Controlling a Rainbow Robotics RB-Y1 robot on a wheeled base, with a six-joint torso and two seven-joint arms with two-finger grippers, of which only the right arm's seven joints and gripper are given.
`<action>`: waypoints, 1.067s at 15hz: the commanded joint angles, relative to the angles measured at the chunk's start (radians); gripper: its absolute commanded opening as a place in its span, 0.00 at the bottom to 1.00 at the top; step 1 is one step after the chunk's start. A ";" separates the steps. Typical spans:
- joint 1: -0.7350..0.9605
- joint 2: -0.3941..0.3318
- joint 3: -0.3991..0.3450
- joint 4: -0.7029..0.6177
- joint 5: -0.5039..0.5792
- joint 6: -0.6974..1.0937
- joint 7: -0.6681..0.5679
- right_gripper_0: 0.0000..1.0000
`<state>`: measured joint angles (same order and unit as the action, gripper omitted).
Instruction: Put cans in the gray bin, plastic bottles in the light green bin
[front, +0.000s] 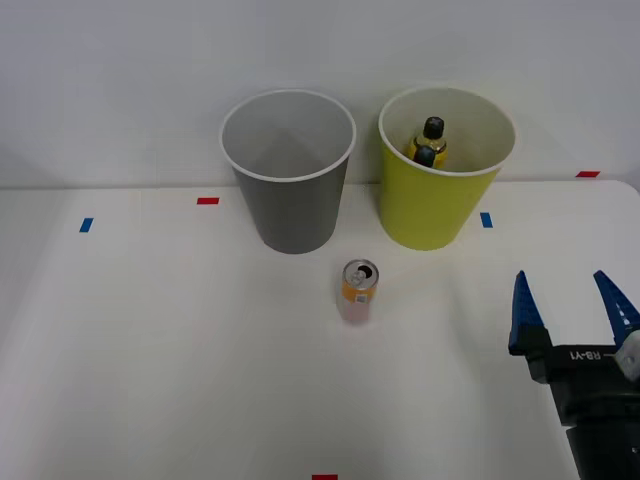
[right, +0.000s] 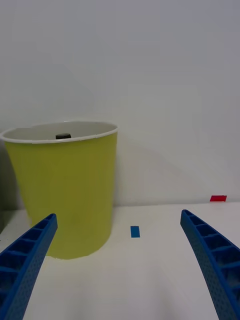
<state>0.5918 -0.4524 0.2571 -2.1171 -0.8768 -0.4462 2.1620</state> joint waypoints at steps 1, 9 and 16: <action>0.040 0.012 -0.002 0.000 0.058 0.001 0.002 0.84; 0.166 0.017 -0.036 0.002 0.272 0.006 -0.016 0.84; 0.312 0.120 -0.099 0.031 0.690 0.004 -0.450 0.84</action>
<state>0.8645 -0.3857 0.1897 -2.1105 -0.3082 -0.4405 1.8375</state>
